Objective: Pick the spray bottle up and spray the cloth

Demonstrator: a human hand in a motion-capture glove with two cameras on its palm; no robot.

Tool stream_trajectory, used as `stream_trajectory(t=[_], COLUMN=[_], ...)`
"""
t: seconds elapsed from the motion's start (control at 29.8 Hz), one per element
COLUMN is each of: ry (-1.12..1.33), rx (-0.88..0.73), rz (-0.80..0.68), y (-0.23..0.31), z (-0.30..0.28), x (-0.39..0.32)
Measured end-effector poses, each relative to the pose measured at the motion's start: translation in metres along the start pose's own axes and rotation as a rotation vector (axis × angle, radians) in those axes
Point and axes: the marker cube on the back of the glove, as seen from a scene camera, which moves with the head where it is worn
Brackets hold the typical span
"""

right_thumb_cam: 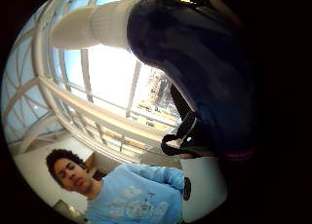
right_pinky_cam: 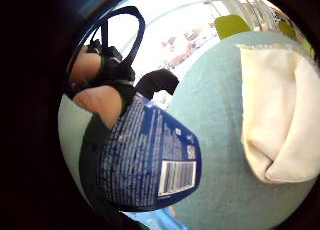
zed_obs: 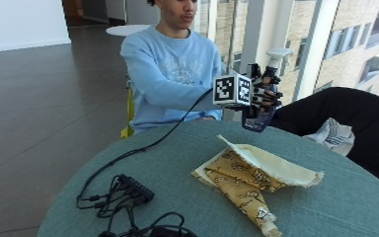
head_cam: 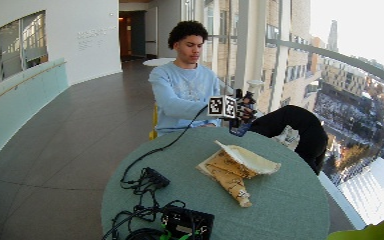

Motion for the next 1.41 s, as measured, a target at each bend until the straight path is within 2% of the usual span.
stream_trajectory(t=[0.34, 0.87, 1.21, 1.41], ry=[0.009, 0.0, 0.142, 0.372], rx=[0.039, 0.02, -0.059, -0.164], rz=[-0.125, -0.061, -0.048, 0.033], y=[-0.007, -0.006, 0.035, 0.099], z=[0.055, 0.055, -0.001, -0.072], x=[0.02, 0.032, 0.014, 0.028])
